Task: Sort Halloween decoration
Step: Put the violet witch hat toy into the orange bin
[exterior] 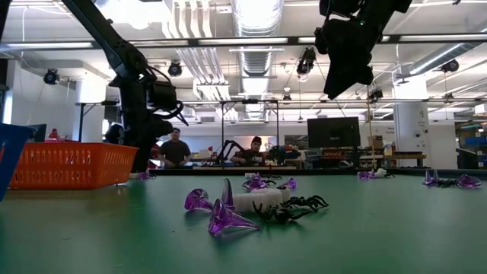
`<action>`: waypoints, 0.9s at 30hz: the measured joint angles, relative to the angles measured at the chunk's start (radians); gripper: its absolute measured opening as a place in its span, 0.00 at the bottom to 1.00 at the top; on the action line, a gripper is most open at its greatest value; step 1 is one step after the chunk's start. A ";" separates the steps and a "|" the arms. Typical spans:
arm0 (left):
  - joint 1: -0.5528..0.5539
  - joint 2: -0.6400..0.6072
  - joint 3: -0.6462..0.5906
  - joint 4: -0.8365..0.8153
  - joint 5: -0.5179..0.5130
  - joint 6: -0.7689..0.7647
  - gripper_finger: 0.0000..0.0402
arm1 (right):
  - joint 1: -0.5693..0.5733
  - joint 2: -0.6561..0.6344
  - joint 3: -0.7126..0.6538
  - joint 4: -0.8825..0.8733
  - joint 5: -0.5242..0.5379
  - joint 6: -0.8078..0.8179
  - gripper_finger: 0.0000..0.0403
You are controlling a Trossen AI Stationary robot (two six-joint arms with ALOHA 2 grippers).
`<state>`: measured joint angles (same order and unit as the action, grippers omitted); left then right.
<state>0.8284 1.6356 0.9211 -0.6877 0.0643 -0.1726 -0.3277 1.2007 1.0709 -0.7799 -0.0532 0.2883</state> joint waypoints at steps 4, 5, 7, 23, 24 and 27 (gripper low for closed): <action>0.000 0.000 0.000 -0.004 0.000 0.002 0.15 | 0.000 0.000 0.000 0.000 0.000 0.000 0.28; 0.000 0.000 0.000 -0.004 0.000 0.002 0.12 | 0.000 0.000 0.000 0.000 0.000 0.000 0.28; 0.000 0.000 0.000 -0.004 0.000 0.002 0.07 | 0.000 0.000 0.000 0.000 0.000 0.000 0.28; 0.000 0.000 0.007 -0.034 0.001 0.028 0.00 | 0.000 0.000 0.000 0.000 0.000 0.000 0.28; 0.000 0.000 0.012 -0.044 0.003 0.030 0.00 | 0.000 0.000 0.000 0.000 0.000 0.000 0.28; 0.000 0.000 0.034 -0.074 0.006 0.041 0.00 | 0.000 0.000 0.000 0.000 0.000 0.000 0.28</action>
<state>0.8284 1.6352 0.9546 -0.7617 0.0698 -0.1316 -0.3277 1.2006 1.0709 -0.7803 -0.0532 0.2882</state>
